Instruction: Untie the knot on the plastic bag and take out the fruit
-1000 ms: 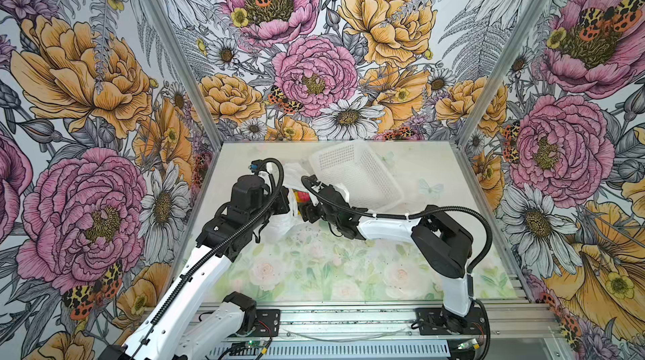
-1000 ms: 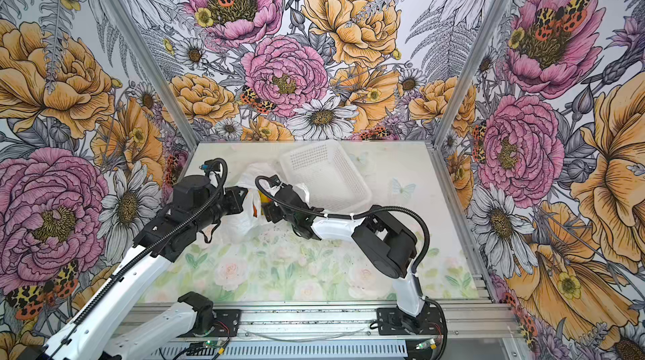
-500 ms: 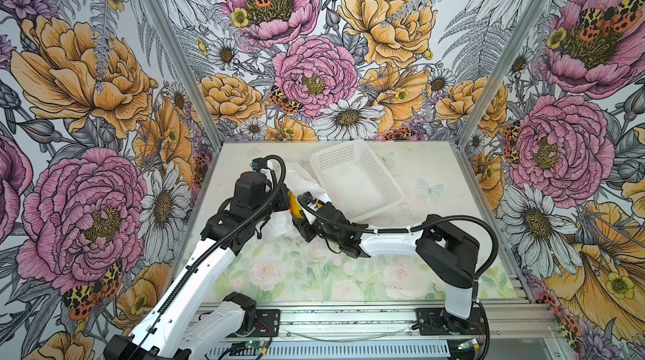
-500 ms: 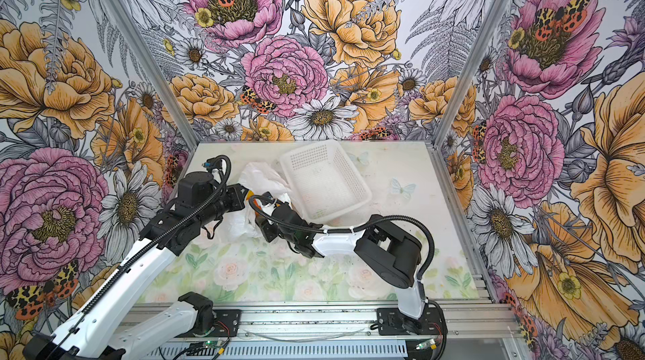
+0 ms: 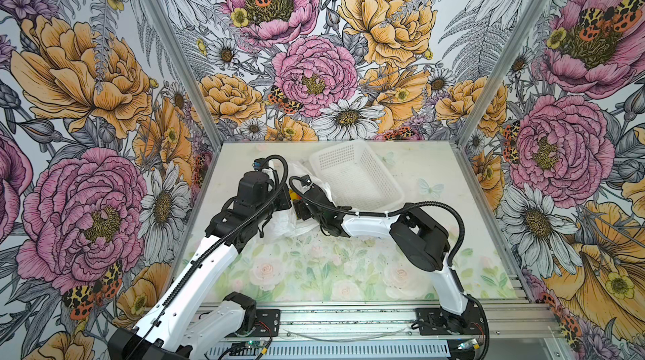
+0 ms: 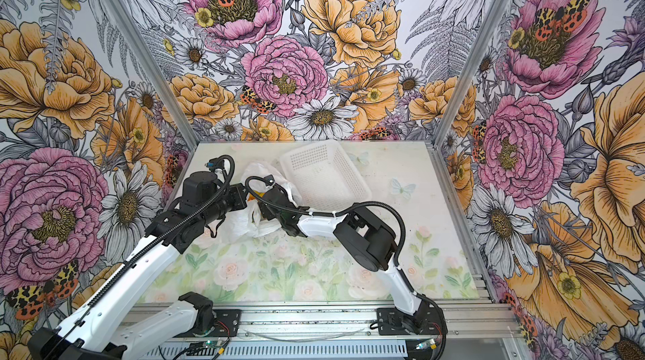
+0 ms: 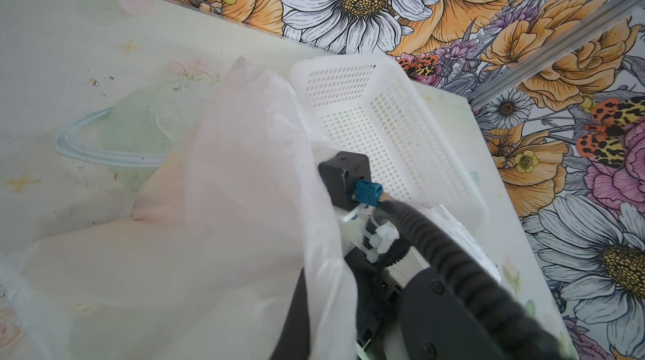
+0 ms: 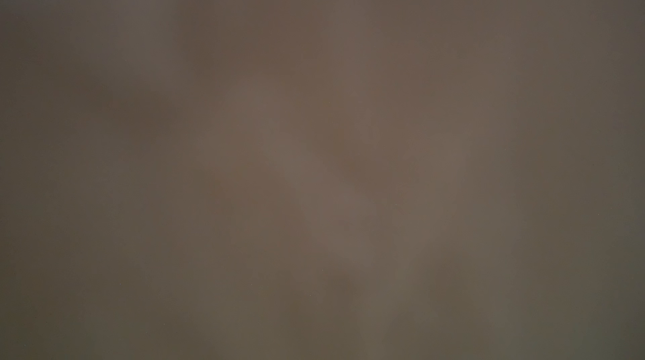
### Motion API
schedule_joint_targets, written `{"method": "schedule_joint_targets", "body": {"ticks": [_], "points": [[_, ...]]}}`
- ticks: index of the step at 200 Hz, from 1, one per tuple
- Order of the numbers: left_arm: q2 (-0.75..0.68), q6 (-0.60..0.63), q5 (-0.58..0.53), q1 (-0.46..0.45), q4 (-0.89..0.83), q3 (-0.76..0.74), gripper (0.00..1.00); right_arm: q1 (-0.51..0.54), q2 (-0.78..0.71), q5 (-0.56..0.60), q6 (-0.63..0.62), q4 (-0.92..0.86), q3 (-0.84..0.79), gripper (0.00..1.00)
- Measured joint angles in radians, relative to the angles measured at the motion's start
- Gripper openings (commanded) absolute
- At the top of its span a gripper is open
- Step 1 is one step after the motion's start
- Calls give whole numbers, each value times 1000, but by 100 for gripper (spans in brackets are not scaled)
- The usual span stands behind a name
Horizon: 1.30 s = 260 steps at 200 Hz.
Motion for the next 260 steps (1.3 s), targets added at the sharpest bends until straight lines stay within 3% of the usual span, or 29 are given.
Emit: {"method": "schedule_joint_targets", "body": {"ticks": [20,51,63,101,156,170,206,218,243,260], "points": [[1,0,-15,-7,13,-24,0,0,46,23,-6,-43,62,74],[1,3,-57,-23,26,-72,0,0,62,55,-34,-66,82,43],[1,4,-77,-25,29,-83,0,0,61,57,-42,-70,81,36],[1,8,-139,-26,58,-113,0,-1,-12,17,-61,-35,-33,28],[-67,24,-193,-25,73,-137,0,17,-260,-114,-99,91,-303,24],[-89,24,-202,-26,76,-139,0,31,-329,-138,-113,148,-378,26],[-103,26,-209,-26,84,-143,0,59,-375,-138,-130,223,-426,43],[-102,26,-209,-26,84,-144,0,61,-343,-117,-122,205,-386,49],[-99,26,-209,-26,85,-144,0,51,-217,-51,-96,127,-226,72],[-96,26,-209,-26,86,-144,0,48,-133,0,-85,50,-115,74]]}}
